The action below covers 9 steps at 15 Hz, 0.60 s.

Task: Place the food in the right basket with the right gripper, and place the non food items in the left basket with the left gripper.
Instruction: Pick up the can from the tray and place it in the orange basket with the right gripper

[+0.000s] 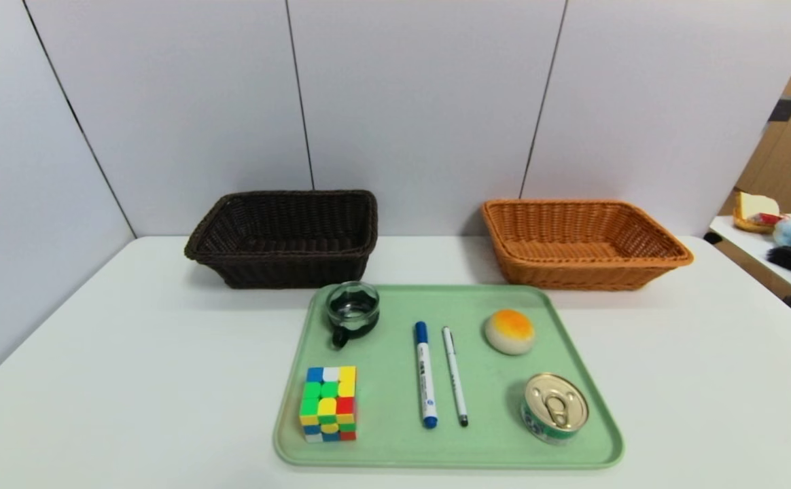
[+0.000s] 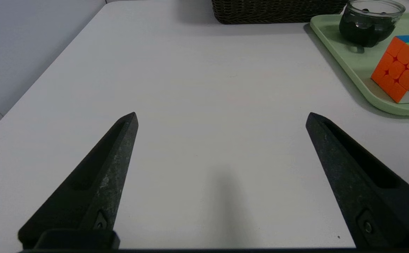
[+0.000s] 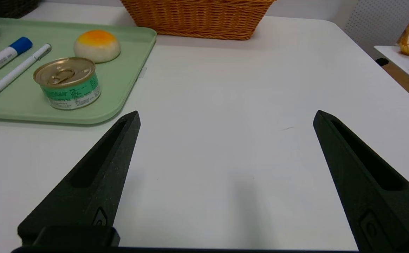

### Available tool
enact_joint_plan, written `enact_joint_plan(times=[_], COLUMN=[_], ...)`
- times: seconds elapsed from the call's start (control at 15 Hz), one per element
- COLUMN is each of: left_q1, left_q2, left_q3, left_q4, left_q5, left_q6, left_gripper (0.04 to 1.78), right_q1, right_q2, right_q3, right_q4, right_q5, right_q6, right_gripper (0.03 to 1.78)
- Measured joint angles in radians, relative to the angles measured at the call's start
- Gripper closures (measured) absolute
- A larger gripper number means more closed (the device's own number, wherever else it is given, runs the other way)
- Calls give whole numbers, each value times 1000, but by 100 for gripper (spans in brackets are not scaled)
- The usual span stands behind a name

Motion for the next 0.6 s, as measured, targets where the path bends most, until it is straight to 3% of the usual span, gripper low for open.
enact_joint_plan(times=[0.13,0.33,0.6], left_q1=[0,0,-1], left_q2=[0,0,45], left_q3=[0,-5,-163], left_q4=[0,-12,-28], left_q5=[0,-1,-117], left_q6=[-1,19,34], left_gripper=[13,13,13], right_q1=[0,0,1], right_q2=[0,0,46], right_q3=[0,-16,-224], right_q4=[-1,-21,71], right_q5=[34,43,95], right_q6=[-60,-73,-73], right_gripper=[11,11,11])
